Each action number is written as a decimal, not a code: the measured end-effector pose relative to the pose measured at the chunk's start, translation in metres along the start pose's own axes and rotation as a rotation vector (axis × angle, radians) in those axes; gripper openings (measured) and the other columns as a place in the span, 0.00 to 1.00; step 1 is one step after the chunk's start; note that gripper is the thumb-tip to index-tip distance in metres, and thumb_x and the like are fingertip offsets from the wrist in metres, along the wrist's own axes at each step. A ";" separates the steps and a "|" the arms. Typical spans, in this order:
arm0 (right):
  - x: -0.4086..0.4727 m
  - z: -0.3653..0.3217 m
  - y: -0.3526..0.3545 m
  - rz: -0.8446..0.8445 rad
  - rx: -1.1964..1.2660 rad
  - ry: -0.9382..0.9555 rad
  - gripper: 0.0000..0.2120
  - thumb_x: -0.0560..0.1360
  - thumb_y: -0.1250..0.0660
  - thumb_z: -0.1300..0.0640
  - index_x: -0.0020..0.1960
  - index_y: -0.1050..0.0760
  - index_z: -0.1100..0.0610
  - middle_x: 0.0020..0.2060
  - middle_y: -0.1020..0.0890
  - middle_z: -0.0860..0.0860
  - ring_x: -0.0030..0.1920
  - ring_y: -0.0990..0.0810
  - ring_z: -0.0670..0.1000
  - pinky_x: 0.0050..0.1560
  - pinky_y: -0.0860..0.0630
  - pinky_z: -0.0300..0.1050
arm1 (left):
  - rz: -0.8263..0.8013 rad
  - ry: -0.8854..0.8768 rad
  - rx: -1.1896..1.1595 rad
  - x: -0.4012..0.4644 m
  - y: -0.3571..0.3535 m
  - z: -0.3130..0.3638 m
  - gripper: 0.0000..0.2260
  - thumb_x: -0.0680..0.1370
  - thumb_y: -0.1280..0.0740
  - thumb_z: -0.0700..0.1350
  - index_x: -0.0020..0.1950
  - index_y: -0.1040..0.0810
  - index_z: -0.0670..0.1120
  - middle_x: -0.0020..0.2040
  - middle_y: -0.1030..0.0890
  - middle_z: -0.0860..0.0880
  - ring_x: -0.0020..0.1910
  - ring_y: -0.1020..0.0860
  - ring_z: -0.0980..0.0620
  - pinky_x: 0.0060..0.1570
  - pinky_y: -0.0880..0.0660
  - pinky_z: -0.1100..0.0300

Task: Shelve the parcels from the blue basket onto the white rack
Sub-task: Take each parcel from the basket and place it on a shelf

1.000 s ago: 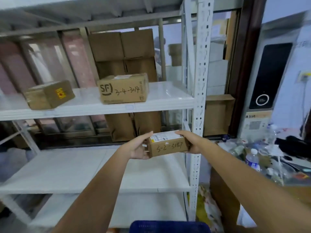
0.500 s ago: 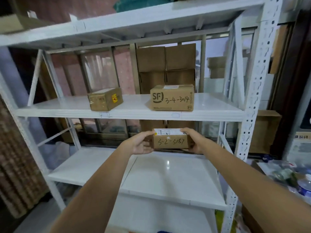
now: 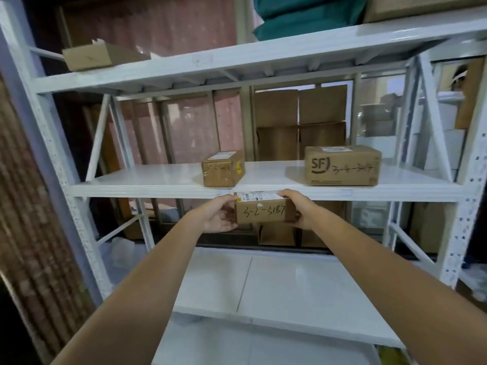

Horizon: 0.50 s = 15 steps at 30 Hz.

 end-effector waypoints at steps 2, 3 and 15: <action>0.001 -0.007 -0.037 -0.024 -0.004 0.011 0.19 0.73 0.31 0.47 0.59 0.28 0.55 0.46 0.19 0.57 0.52 0.21 0.55 0.40 0.22 0.47 | 0.032 -0.015 -0.023 -0.009 0.033 0.009 0.15 0.76 0.32 0.49 0.59 0.28 0.43 0.58 0.20 0.38 0.57 0.22 0.42 0.57 0.25 0.53; 0.001 -0.010 -0.056 -0.049 -0.003 0.013 0.19 0.73 0.31 0.47 0.59 0.28 0.55 0.47 0.19 0.58 0.52 0.22 0.55 0.39 0.22 0.47 | 0.057 -0.022 -0.032 -0.013 0.051 0.013 0.16 0.76 0.32 0.50 0.59 0.28 0.43 0.57 0.20 0.38 0.57 0.22 0.42 0.56 0.25 0.54; 0.076 -0.043 -0.276 -0.237 -0.018 0.078 0.12 0.75 0.32 0.50 0.53 0.29 0.55 0.46 0.21 0.58 0.46 0.21 0.53 0.39 0.20 0.44 | 0.484 -0.213 -0.131 -0.024 0.251 0.078 0.12 0.78 0.33 0.51 0.56 0.26 0.44 0.49 0.19 0.41 0.51 0.20 0.44 0.41 0.21 0.56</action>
Point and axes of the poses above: each hand's wrist, its own x-axis towards the middle knuckle, its own y-axis out of the back of the hand, z = x × y, the point moved 7 cm from there along x, towards the middle knuckle
